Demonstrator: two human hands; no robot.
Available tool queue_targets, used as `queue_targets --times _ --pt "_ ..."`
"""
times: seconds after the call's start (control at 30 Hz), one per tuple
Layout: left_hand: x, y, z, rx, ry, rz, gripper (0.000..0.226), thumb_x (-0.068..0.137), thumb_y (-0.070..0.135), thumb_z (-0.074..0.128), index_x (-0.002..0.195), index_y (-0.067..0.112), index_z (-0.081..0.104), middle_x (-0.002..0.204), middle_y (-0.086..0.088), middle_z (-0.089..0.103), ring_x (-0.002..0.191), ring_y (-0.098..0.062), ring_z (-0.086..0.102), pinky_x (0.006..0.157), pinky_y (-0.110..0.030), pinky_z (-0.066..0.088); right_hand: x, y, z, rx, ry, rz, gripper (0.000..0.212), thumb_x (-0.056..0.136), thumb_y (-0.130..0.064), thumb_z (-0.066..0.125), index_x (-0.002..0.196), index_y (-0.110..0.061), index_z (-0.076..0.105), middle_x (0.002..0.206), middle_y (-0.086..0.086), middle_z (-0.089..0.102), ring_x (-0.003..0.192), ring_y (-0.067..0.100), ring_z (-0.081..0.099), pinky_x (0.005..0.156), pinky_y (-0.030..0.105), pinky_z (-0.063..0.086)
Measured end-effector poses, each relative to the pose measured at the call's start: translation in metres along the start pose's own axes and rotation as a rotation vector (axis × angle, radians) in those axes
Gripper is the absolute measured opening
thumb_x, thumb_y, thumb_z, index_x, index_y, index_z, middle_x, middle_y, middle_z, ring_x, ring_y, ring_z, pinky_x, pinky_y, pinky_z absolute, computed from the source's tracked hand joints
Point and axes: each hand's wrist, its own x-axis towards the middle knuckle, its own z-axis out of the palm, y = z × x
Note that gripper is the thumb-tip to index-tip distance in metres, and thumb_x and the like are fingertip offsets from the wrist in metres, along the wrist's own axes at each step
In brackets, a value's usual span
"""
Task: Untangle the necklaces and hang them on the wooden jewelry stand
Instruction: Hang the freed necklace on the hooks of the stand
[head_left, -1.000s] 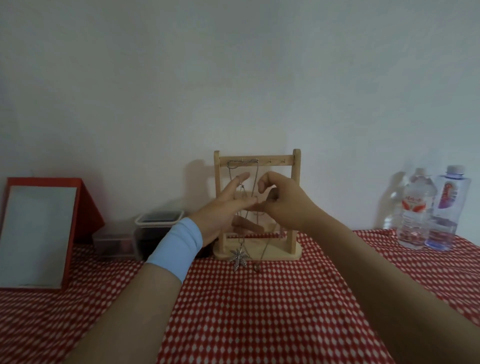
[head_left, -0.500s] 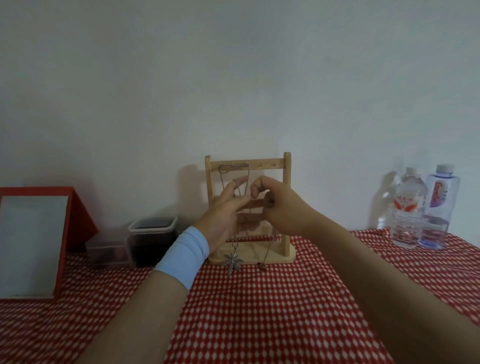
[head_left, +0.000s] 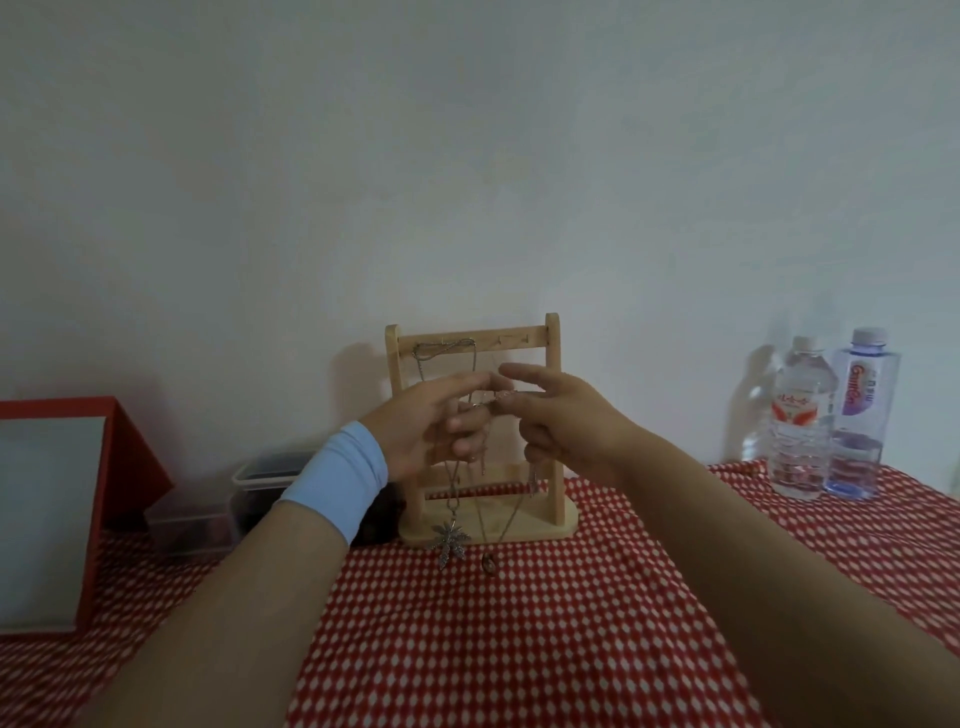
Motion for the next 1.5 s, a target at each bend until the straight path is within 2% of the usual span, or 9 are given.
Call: queue_targets --times 0.13,0.27,0.4,0.57,0.7,0.83,1.07,1.33,1.5 --pt "0.004 0.001 -0.008 -0.008 0.103 0.029 0.030 0.097 0.030 0.049 0.100 0.008 0.070 0.052 0.002 0.034 0.054 -0.019 0.047 0.068 -0.033 0.049 0.000 -0.003 -0.015 -0.122 -0.132 0.088 0.021 0.102 -0.023 0.058 0.110 -0.010 0.072 0.075 -0.003 0.055 0.055 0.009 0.038 0.055 0.025 0.040" --pt "0.008 -0.001 -0.013 0.090 0.147 0.076 0.026 0.096 0.022 0.051 0.094 0.004 0.069 0.050 0.003 0.037 0.058 -0.017 0.049 0.095 -0.045 0.042 -0.002 -0.003 -0.026 0.046 -0.342 0.149 0.016 0.090 -0.021 0.049 0.077 -0.016 0.056 0.079 -0.002 0.051 0.063 0.013 0.042 0.066 0.031 0.040" --pt "0.014 -0.006 -0.013 0.056 0.090 0.006 0.034 0.088 0.022 0.059 0.108 -0.003 0.067 0.050 0.002 0.038 0.060 -0.015 0.052 0.098 -0.042 0.045 0.004 0.004 -0.033 0.366 -0.226 0.063 0.019 0.084 -0.025 0.047 0.069 -0.013 0.048 0.097 0.008 0.066 0.066 0.019 0.051 0.072 0.038 0.044" --pt "0.020 -0.007 -0.019 -0.147 0.102 0.027 0.019 0.090 0.023 0.056 0.081 0.007 0.062 0.049 0.002 0.043 0.064 -0.018 0.056 0.099 -0.046 0.044 0.007 0.010 -0.044 0.644 -0.086 0.064 0.023 0.092 -0.027 0.045 0.073 -0.016 0.052 0.073 0.000 0.048 0.049 0.013 0.036 0.058 0.030 0.046" --pt "0.033 -0.008 -0.021 -0.284 0.265 0.136 0.024 0.094 0.020 0.056 0.074 0.012 0.064 0.058 0.001 0.052 0.062 -0.018 0.056 0.087 -0.042 0.048 0.018 0.006 -0.040 0.505 -0.008 0.037 0.019 0.099 -0.021 0.050 0.084 -0.013 0.058 0.070 -0.002 0.037 0.052 0.012 0.035 0.057 0.028 0.054" --pt "0.047 0.000 -0.015 -0.116 0.598 0.225 0.016 0.091 0.020 0.065 0.079 0.011 0.071 0.071 -0.003 0.068 0.064 -0.020 0.065 0.072 -0.036 0.057 0.034 -0.012 -0.029 0.301 0.248 -0.079 0.017 0.101 -0.015 0.061 0.097 -0.001 0.069 0.069 0.001 0.055 0.053 0.014 0.047 0.065 0.036 0.062" --pt "0.068 0.018 -0.014 0.190 0.923 0.227 0.020 0.084 0.023 0.071 0.072 0.007 0.072 0.074 -0.003 0.076 0.048 -0.023 0.067 0.056 -0.032 0.060 0.062 -0.022 -0.025 0.000 0.667 -0.142 0.019 0.087 -0.017 0.077 0.076 -0.002 0.075 0.060 0.004 0.071 0.044 0.018 0.063 0.059 0.036 0.064" --pt "0.057 0.008 -0.004 0.464 0.910 0.160 0.029 0.087 0.021 0.062 0.067 0.005 0.075 0.044 0.026 0.059 0.053 -0.026 0.070 0.069 -0.036 0.060 0.058 0.003 -0.024 -0.151 0.675 -0.077 0.013 0.084 -0.012 0.076 0.075 -0.003 0.074 0.068 0.008 0.076 0.048 0.021 0.069 0.057 0.037 0.064" --pt "0.059 -0.014 -0.002 0.402 0.751 0.091 0.026 0.086 0.021 0.063 0.062 0.017 0.072 0.069 -0.002 0.075 0.061 -0.024 0.073 0.079 -0.047 0.060 0.051 0.028 -0.020 -0.262 0.606 -0.091 0.006 0.080 -0.010 0.076 0.077 -0.014 0.079 0.079 0.001 0.077 0.069 0.021 0.072 0.074 0.040 0.064"
